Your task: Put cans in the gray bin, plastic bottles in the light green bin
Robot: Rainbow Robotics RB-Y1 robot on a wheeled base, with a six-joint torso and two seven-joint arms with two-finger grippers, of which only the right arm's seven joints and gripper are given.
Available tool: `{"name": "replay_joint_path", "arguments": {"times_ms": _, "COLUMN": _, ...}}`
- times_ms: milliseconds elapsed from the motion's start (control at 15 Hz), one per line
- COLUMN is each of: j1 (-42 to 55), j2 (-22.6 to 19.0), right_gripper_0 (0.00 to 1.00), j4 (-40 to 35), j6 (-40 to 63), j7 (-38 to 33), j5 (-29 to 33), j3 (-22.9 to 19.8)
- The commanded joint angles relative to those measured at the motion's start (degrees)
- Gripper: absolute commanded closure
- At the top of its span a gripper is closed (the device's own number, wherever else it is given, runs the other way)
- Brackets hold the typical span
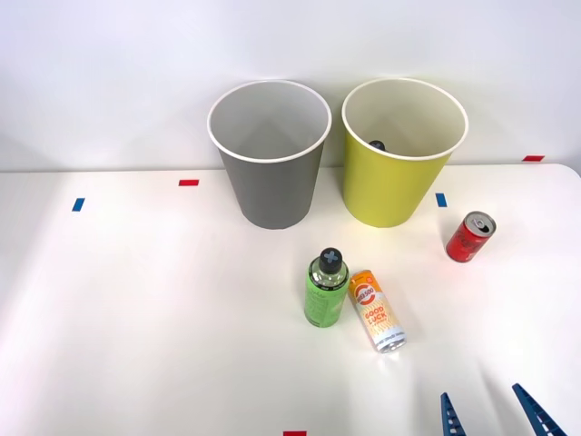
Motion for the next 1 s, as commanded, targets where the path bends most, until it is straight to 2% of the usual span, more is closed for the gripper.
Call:
{"name": "replay_joint_path", "arguments": {"times_ms": 67, "j1": 0.0, "j2": 0.0, "right_gripper_0": 0.00, "j4": 0.0, "j6": 0.0, "j7": 0.0, "j5": 0.0, "j3": 0.0}}
{"name": "replay_joint_path", "arguments": {"times_ms": 1000, "j1": 0.0, "j2": 0.0, "right_gripper_0": 0.00, "j4": 0.0, "j6": 0.0, "j7": 0.0, "j5": 0.0, "j3": 0.0}}
